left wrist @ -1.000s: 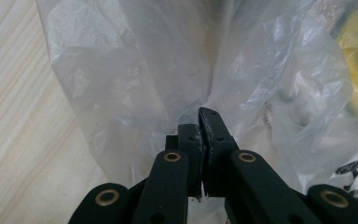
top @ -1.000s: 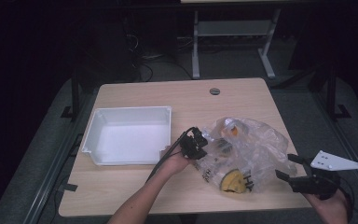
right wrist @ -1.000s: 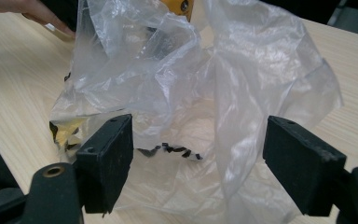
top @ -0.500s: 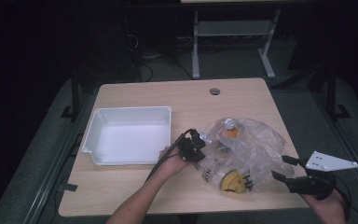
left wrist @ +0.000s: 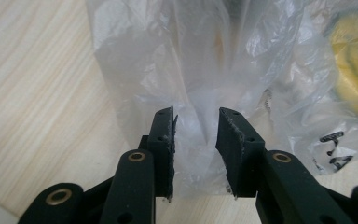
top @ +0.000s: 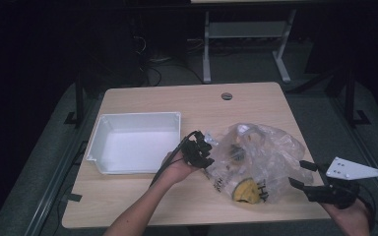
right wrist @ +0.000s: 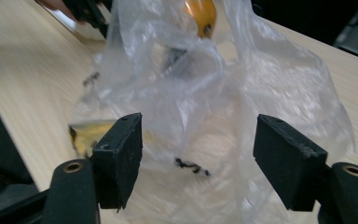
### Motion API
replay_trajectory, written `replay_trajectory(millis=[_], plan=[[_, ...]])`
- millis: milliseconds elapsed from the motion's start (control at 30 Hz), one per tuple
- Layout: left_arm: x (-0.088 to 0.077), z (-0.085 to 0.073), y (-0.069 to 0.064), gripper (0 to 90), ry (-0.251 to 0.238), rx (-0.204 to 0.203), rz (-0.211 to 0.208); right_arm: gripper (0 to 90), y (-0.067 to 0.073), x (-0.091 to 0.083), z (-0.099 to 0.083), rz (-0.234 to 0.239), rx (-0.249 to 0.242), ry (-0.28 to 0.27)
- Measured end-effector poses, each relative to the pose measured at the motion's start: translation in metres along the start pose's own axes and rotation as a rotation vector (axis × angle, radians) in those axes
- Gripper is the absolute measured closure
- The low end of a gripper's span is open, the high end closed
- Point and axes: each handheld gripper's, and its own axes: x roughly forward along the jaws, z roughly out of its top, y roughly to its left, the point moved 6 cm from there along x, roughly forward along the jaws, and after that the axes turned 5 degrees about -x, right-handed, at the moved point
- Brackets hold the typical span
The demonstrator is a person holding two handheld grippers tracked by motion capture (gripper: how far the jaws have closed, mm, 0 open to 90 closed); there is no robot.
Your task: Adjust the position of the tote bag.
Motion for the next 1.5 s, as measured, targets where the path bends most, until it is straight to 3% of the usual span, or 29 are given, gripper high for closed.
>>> replay_trajectory(millis=[100, 233, 367, 433, 467, 567, 600, 667, 733, 1000, 1167, 1333, 1500], plan=[[-0.003, 0.000, -0.001, 64.0, 0.000, 0.003, 0.000, 32.8, 0.000, 0.003, 0.004, 0.015, -0.004, 0.003], [-0.012, -0.001, -0.002, 61.6, 0.011, 0.047, 0.010, 36.1, 0.000, 0.019, 0.009, 0.063, -0.039, 0.046], [-0.021, -0.003, -0.002, 57.6, -0.010, 0.045, 0.011, 46.7, -0.001, 0.031, 0.012, 0.097, -0.059, 0.084], [-0.024, -0.004, -0.003, 54.4, -0.015, 0.037, 0.000, 51.2, 0.000, 0.034, 0.013, 0.109, -0.067, 0.090], [-0.028, -0.005, -0.003, 52.5, -0.031, 0.051, -0.012, 61.8, 0.001, 0.038, 0.016, 0.120, -0.072, 0.103], [-0.032, -0.005, -0.006, 49.9, -0.039, 0.055, -0.024, 69.6, 0.002, 0.041, 0.019, 0.131, -0.084, 0.108], [-0.034, -0.005, -0.007, 46.7, -0.046, 0.056, -0.034, 78.0, 0.004, 0.044, 0.022, 0.143, -0.087, 0.115], [-0.036, -0.005, -0.011, 45.7, -0.052, 0.066, -0.053, 81.1, 0.006, 0.046, 0.024, 0.151, -0.095, 0.120], [-0.037, -0.005, -0.022, 42.7, -0.055, 0.083, -0.111, 85.7, 0.011, 0.052, 0.029, 0.165, -0.118, 0.128], [-0.044, 0.002, -0.041, 37.7, -0.087, 0.157, -0.170, 87.2, 0.026, 0.074, 0.045, 0.210, -0.158, 0.130], [-0.046, 0.009, -0.052, 32.6, -0.140, 0.158, -0.211, 87.2, 0.036, 0.089, 0.053, 0.232, -0.188, 0.129], [-0.048, 0.010, -0.060, 28.8, -0.148, 0.192, -0.215, 87.3, 0.044, 0.101, 0.056, 0.247, -0.193, 0.125], [-0.044, 0.011, -0.063, 27.9, -0.147, 0.194, -0.212, 87.2, 0.049, 0.107, 0.057, 0.255, -0.195, 0.120]])
